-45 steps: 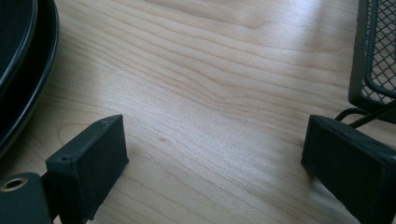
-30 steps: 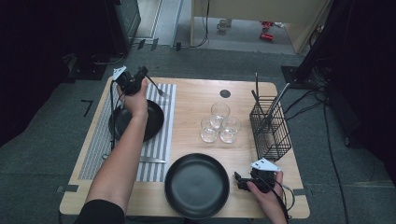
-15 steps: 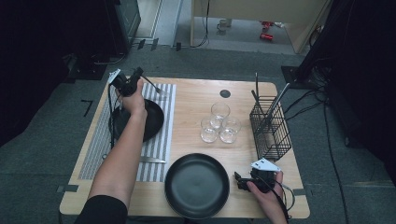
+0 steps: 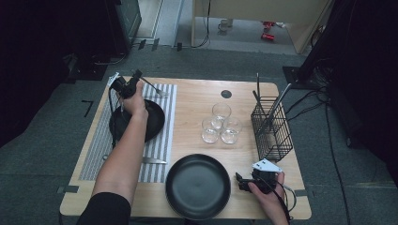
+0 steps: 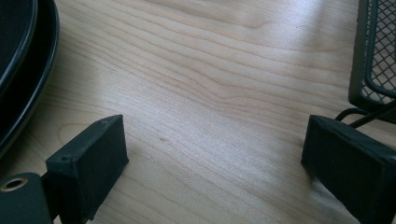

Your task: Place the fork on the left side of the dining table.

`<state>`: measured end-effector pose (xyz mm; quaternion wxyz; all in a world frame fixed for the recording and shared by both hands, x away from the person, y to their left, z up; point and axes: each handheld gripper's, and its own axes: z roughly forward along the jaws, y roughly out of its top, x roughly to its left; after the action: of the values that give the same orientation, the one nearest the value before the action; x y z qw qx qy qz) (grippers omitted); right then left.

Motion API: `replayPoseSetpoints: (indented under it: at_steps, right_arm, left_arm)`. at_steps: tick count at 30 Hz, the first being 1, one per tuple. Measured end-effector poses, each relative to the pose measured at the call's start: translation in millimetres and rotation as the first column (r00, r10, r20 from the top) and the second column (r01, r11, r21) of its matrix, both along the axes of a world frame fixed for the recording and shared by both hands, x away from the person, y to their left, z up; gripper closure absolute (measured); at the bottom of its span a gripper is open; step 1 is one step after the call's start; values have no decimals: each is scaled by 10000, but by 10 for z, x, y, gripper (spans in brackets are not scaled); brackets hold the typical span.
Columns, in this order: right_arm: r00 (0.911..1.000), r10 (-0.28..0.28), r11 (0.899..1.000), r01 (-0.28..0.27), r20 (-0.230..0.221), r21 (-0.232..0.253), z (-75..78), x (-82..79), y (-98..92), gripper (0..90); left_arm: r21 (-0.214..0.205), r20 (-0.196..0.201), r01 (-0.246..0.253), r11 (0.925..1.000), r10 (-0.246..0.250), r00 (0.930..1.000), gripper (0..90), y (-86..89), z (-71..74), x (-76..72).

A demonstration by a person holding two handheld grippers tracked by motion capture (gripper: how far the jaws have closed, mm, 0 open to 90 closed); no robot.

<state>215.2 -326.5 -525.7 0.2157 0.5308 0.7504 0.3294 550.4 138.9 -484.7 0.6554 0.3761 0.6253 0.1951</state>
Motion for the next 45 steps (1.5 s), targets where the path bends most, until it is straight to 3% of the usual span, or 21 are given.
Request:
replayPoseSetpoints:
  at_steps: [12,18,22,23,26,27,29,32,33,36,38,45]
  right_arm:
    - [10000,-4,10000,4,5,-2,0,0,0,63]
    - [10000,-7,10000,7,4,-2,0,0,0,63]
    - [10000,-6,10000,6,8,-2,0,0,0,63]
    - [10000,-6,10000,6,6,-2,0,0,0,63]
    - [10000,-6,10000,6,6,-3,0,0,0,63]
    - [10000,-7,10000,7,3,-1,0,0,0,63]
    - [10000,-4,10000,4,5,-2,0,0,0,63]
    - [10000,-5,10000,5,6,-1,0,0,0,63]
    - [10000,-6,10000,6,3,1,0,0,0,63]
    - [10000,-20,10000,20,0,7,0,0,0,63]
    - [10000,-23,10000,23,2,4,0,1,-1,63]
    - [10000,-28,10000,28,2,7,0,1,-1,63]
  left_arm:
    - [8,-362,-11,10000,11,9993,882,99,-81,19]
    - [-54,-500,233,9997,-235,9985,878,158,-106,16]
    - [234,-747,298,9993,-280,9968,865,219,-116,8]
    - [526,-950,210,9984,-159,9954,853,234,-111,7]
    - [673,-1146,161,9976,-83,9934,828,257,-114,5]
    - [964,-1422,116,9953,22,9898,825,278,-122,3]
    - [1173,-1515,163,9930,17,9884,814,303,-136,3]
    - [1008,-1482,225,9946,-74,9889,810,328,-151,8]
    - [1266,-1710,192,9918,28,9853,800,345,-161,11]
    - [1077,-1871,191,9940,14,9823,798,370,-173,16]
    - [1215,-2314,189,9924,98,9728,768,387,-191,25]
    - [1894,-2710,295,9815,233,9623,695,399,-237,30]
